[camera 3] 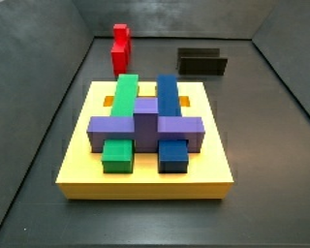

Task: Pick up the red object. Move up. Move to above the board. Insert the red object.
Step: Pick up the red object.

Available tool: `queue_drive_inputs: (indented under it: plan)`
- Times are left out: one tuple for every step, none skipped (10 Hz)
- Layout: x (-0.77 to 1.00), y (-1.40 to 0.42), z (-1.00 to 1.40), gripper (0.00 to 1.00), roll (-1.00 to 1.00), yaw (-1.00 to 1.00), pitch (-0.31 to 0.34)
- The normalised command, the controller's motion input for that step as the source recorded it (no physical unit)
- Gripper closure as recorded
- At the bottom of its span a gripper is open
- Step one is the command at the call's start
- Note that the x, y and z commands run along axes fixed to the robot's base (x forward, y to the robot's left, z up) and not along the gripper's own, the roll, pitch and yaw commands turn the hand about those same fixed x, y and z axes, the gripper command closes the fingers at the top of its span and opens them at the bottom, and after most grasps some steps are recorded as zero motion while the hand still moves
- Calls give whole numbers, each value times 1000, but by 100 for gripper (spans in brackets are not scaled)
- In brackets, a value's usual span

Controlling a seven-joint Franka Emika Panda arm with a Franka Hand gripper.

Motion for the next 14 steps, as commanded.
queue_drive_inputs:
  plan:
    - [0, 0, 0, 0, -13, 0, -4]
    - [-86, 29, -74, 0, -41, 0, -27]
    - [-146, 174, -163, 0, -81, -6, -36]
    - [-206, 111, -111, 0, -131, -563, -121]
    - [-120, 0, -66, 0, -66, -917, -124]
    - [-71, 0, -89, 0, -87, -951, -109]
    - [-63, 0, -94, 0, -89, -957, -109]
    - [-66, 0, -97, 0, -91, -957, -109]
    - [-71, 0, -100, 0, -96, -954, -109]
    - [-157, 0, -129, 0, -107, -909, -114]
    - [-203, 0, -134, 0, -106, -883, -114]
    - [-226, 0, -111, 0, -90, -877, -107]
    - [-229, 0, -66, 0, -70, -880, -99]
    - [-171, 0, -43, 0, -56, -920, -86]
